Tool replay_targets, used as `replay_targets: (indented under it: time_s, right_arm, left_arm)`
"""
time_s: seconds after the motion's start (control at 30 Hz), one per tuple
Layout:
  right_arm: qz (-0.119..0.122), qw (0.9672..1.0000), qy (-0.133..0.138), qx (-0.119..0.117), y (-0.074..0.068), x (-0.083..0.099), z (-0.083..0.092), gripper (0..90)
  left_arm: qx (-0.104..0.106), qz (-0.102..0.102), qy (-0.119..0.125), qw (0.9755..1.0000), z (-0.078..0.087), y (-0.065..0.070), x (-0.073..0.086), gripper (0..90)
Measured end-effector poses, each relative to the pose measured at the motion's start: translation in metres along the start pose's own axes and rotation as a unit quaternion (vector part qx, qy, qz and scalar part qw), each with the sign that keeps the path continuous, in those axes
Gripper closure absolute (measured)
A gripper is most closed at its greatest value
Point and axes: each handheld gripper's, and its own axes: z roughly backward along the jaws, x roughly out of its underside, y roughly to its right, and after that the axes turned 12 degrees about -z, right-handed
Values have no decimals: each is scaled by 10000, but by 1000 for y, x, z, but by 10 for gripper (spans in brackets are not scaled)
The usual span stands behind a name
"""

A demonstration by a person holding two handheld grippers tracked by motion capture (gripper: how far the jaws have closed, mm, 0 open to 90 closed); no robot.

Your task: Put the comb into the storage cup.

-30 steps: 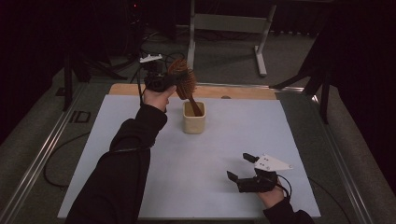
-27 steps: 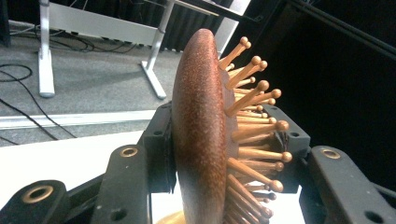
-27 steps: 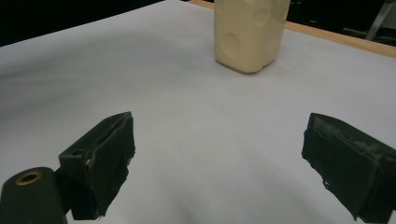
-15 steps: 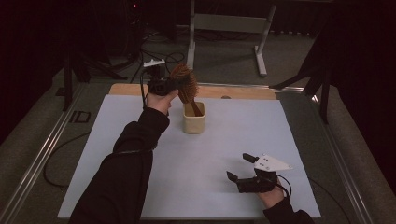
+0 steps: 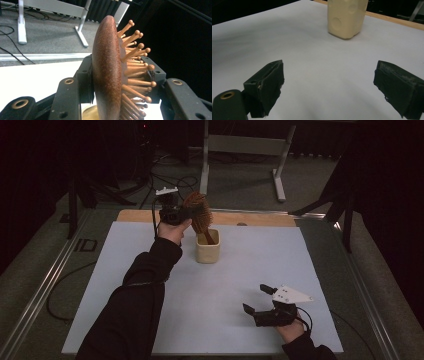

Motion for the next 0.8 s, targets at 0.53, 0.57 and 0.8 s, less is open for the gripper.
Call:
replay_targets:
  time_s: [0.53, 0.57, 0.8]
  right_arm:
    - [-15, 10000, 0, -15, 1, 0, 0, 90]
    - [-9, 10000, -9, -6, 1, 1, 0, 90]
    - [-13, 10000, 8, -12, 1, 0, 0, 90]
  left_arm:
    - [52, 93, -118, 9999, -8, -6, 12, 530]
    - [57, 102, -142, 9998, -8, -6, 13, 529]
    - [71, 187, -191, 9996, -12, -11, 20, 529]
